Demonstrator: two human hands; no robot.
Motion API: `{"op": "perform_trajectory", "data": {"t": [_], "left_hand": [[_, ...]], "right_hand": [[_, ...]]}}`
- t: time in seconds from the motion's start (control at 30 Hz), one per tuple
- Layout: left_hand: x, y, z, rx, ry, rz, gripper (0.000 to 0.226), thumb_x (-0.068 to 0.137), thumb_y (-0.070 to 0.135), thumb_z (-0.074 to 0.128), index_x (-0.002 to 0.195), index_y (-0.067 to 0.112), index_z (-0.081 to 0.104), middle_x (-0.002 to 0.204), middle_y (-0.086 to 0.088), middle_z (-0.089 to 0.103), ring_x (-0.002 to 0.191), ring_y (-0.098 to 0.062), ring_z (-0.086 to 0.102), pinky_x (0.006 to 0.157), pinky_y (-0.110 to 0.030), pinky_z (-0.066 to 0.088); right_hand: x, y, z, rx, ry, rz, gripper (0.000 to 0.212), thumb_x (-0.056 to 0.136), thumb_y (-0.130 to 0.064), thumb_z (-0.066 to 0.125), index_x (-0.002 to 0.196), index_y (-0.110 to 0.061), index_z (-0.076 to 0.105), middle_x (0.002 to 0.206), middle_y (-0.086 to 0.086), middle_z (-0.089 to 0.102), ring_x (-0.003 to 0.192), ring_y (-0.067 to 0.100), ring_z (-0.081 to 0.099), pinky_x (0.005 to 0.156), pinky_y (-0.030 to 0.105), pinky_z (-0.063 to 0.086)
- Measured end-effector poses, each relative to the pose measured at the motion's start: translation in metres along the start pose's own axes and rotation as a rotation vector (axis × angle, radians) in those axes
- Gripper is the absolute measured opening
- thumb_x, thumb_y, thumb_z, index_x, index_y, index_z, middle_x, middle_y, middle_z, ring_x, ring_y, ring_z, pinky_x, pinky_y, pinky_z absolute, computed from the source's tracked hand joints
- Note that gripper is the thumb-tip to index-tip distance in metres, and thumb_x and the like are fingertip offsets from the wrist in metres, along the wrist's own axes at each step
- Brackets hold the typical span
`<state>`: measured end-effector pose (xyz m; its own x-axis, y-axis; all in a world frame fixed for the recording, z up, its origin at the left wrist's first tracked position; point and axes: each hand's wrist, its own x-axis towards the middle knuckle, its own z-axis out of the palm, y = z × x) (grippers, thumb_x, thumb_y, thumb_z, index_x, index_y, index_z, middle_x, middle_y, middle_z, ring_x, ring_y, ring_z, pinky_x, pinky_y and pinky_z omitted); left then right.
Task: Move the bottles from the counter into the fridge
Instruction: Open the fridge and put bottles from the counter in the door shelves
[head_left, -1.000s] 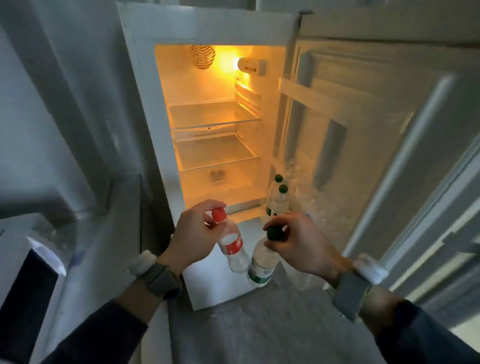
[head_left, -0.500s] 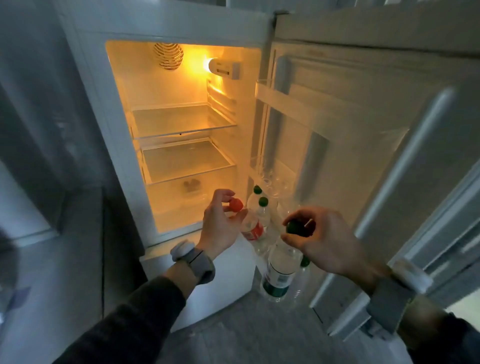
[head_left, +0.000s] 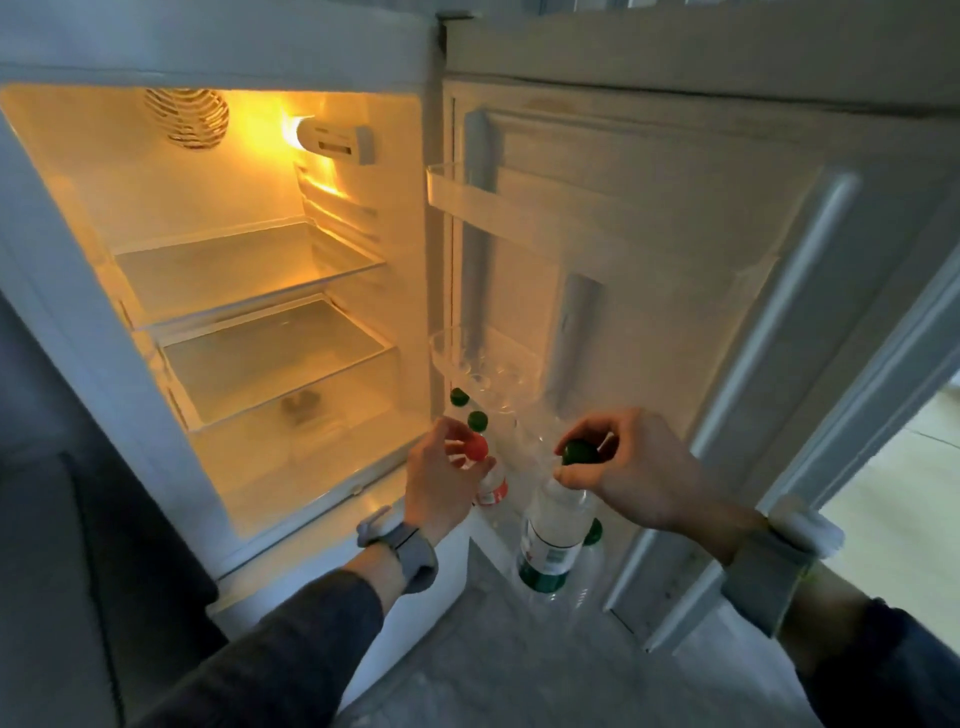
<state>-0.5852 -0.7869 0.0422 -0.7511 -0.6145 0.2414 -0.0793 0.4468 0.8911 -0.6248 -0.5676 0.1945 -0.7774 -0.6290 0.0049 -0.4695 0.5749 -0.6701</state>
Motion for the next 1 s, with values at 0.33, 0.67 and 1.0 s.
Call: {"op": "perform_trajectory", "data": {"t": [0.33,0.67,1.0], "left_hand": [[0.016,-0.024,0.035,0.049,-0.090,0.077,0.035,0.077,0.021,0.084,0.102,0.033,0.061,0.096,0.014,0.070,0.087,-0.007,0.069,0.078,-0.041,0.060],[0.021,-0.029,0.044,0.230,-0.196,0.142,0.044,0.081,0.043,0.078,0.121,0.035,0.060,0.111,0.010,0.069,0.101,-0.014,0.064,0.090,-0.037,0.053],[0.024,-0.027,0.035,0.245,-0.224,0.121,0.052,0.079,0.049,0.078,0.125,0.034,0.061,0.115,0.010,0.069,0.107,-0.017,0.063,0.090,-0.033,0.048]], "right_hand": [[-0.001,-0.007,0.007,-0.047,0.029,0.070,0.019,0.077,-0.026,0.086,0.093,-0.031,0.075,0.083,-0.013,0.071,0.078,0.005,0.067,0.068,0.016,0.051],[-0.005,-0.009,0.013,-0.022,0.061,0.110,0.018,0.077,-0.024,0.087,0.087,-0.032,0.074,0.083,-0.011,0.071,0.079,0.007,0.067,0.066,0.017,0.051],[-0.003,-0.015,0.015,-0.017,0.075,0.099,0.019,0.078,-0.025,0.087,0.091,-0.032,0.075,0.082,-0.013,0.071,0.078,0.005,0.067,0.064,0.015,0.050]]}}
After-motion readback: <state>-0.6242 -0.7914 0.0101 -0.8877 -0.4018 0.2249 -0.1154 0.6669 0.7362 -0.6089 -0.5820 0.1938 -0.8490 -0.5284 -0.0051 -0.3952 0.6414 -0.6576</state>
